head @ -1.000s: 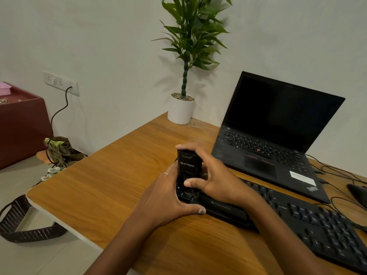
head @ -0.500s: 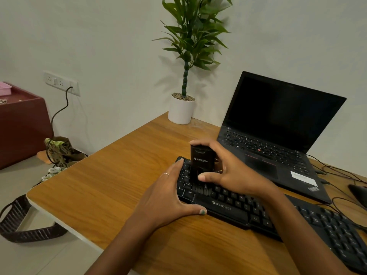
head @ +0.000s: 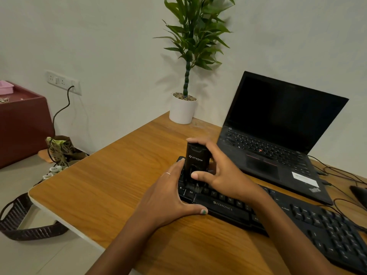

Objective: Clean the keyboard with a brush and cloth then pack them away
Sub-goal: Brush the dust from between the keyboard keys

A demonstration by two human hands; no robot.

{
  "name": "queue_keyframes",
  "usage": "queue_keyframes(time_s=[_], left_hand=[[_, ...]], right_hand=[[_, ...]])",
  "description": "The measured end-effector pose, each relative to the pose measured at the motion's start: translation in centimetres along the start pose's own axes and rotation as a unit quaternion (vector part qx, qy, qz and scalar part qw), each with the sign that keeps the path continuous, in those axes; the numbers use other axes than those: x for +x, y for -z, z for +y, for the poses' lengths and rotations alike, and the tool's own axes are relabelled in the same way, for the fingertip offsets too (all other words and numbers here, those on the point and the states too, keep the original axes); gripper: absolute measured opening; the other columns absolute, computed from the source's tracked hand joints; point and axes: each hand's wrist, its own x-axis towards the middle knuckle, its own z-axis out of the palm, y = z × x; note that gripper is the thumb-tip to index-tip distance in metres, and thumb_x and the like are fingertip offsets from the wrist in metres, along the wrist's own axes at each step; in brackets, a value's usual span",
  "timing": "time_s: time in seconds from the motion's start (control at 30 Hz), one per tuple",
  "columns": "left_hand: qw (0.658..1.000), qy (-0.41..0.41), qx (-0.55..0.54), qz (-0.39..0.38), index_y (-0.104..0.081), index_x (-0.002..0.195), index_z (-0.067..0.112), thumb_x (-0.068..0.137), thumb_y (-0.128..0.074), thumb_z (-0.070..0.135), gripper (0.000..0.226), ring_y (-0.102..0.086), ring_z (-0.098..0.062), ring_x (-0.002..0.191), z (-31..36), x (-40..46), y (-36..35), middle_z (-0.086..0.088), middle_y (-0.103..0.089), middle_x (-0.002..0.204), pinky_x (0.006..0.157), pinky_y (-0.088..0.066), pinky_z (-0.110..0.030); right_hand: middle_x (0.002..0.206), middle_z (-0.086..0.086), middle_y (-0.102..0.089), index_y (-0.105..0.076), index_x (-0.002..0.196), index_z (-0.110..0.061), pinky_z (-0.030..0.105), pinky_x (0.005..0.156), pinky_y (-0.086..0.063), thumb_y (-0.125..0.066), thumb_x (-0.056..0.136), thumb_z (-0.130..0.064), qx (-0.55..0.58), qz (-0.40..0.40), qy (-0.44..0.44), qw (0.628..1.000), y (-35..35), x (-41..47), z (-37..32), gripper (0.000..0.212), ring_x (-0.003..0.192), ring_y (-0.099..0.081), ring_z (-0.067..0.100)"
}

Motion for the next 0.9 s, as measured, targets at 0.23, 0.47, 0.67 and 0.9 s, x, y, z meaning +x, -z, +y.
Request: queue_keyframes(time_s=[0.23,0.47,0.67,0.9], left_hand=[[1.0,-0.008,0.003,0.002,-0.026,0.142,0.043,0.054,-0.075,0.074,0.106,-0.046,0.005,0.117,0.0,0.0,0.0,0.031,-0.041,0.131,0.089,-0.05,-0.024],[1.0,-0.02,-0.002,0.008,-0.028,0.138,0.046,0.055,-0.077,0.072,0.1,-0.046,0.009,0.114,-0.1,0.0,-0.1,0.034,-0.042,0.126,0.083,-0.046,-0.015],[0.999,-0.028,-0.01,0.015,-0.027,0.139,0.046,0.055,-0.078,0.071,0.101,-0.046,0.01,0.113,-0.2,0.1,-0.2,0.032,-0.043,0.128,0.085,-0.048,-0.019],[1.0,-0.019,-0.007,0.011,-0.019,0.131,0.061,0.056,-0.078,0.07,0.096,-0.042,0.016,0.112,0.1,0.0,0.1,0.039,-0.038,0.123,0.086,-0.044,-0.012]], right_hand=[[0.121,-0.016,-0.045,-0.038,0.128,-0.046,0.033,0.08,-0.057,-0.067,0.082,-0.003,-0.011,-0.016,-0.005,1.0,0.1,0.1,-0.1,0.069,0.106,-0.056,0.01],[0.119,-0.016,-0.046,-0.037,0.128,-0.047,0.033,0.079,-0.058,-0.066,0.083,-0.003,-0.011,-0.003,0.003,1.0,-0.7,0.1,-0.1,0.069,0.104,-0.056,0.01],[0.116,-0.019,-0.046,-0.035,0.129,-0.046,0.031,0.079,-0.057,-0.066,0.084,-0.004,-0.018,0.025,0.007,1.0,-0.8,0.2,0.0,0.069,0.103,-0.056,0.008],[0.12,-0.011,-0.047,-0.033,0.128,-0.05,0.031,0.075,-0.059,-0.066,0.084,-0.006,-0.026,0.039,-0.001,0.999,-0.8,0.3,0.1,0.07,0.1,-0.058,0.012]])
